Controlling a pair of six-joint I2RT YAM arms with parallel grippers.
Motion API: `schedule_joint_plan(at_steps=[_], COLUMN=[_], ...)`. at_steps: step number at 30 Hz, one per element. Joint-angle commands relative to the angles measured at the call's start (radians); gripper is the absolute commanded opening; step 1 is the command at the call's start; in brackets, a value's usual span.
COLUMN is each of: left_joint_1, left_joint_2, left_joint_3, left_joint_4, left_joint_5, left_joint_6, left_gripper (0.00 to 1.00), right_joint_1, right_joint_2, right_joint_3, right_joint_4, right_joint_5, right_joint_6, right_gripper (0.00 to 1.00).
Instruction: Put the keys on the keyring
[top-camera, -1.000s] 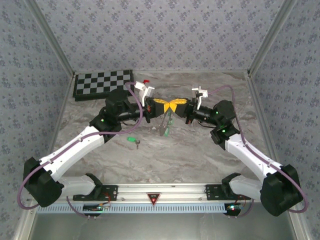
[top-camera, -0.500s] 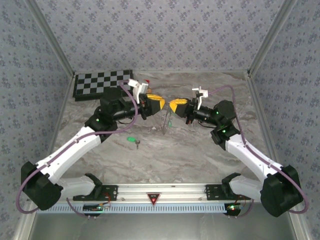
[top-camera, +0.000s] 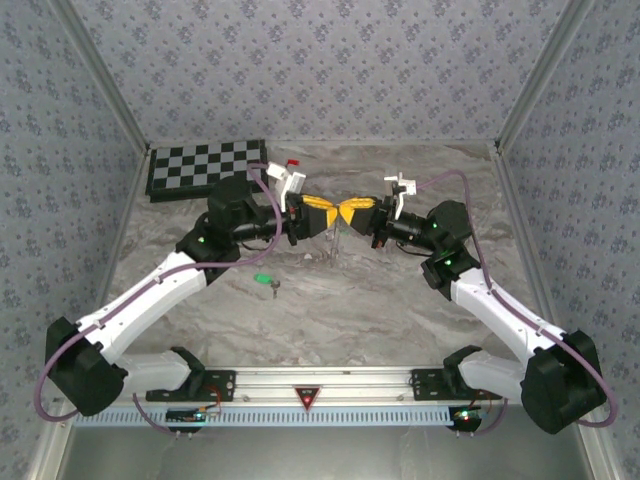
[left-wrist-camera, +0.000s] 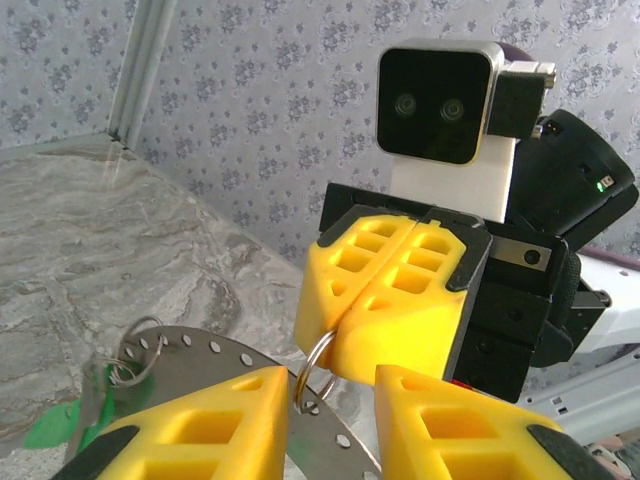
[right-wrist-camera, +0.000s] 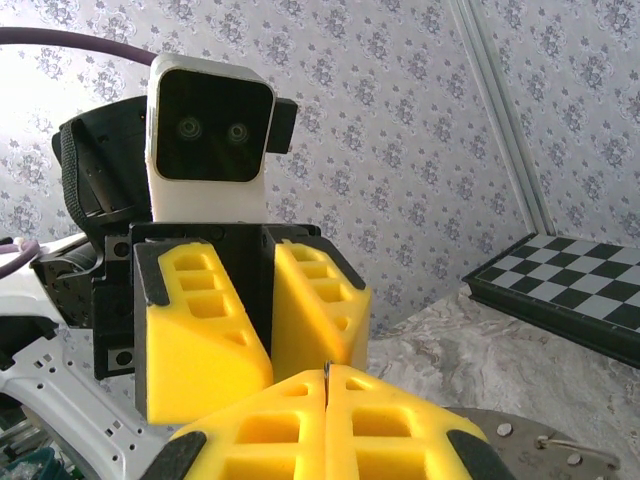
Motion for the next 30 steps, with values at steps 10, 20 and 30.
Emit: schedule_joint_plan(at_steps=[10,20,30], left_joint_1=[-0.011,-0.017,0.003], left_joint_2=[0.025,0.008,0.012], left_joint_3=[0.026,0.052,0.185], left_joint_4=[0.046,-0.050,-0.423], left_joint_5=[0.036,-0.010,-0.101], left_joint_6=[0.013,0.078,0.326], left_gripper=[0.17,0.00,0.00], right_joint_1=[0.006,-0.010,-0.053], right_joint_2=[-0.013,-0.034,-0.188], right_joint_3=[0.027,0.016,0.054], right_joint_4=[0.049,-0.024,-0.514], right_joint_5=[-0.010,0.006,0.143], right_joint_6=[0.014,-0.016,-0.299], right_gripper=[0.00,0.13,0.39])
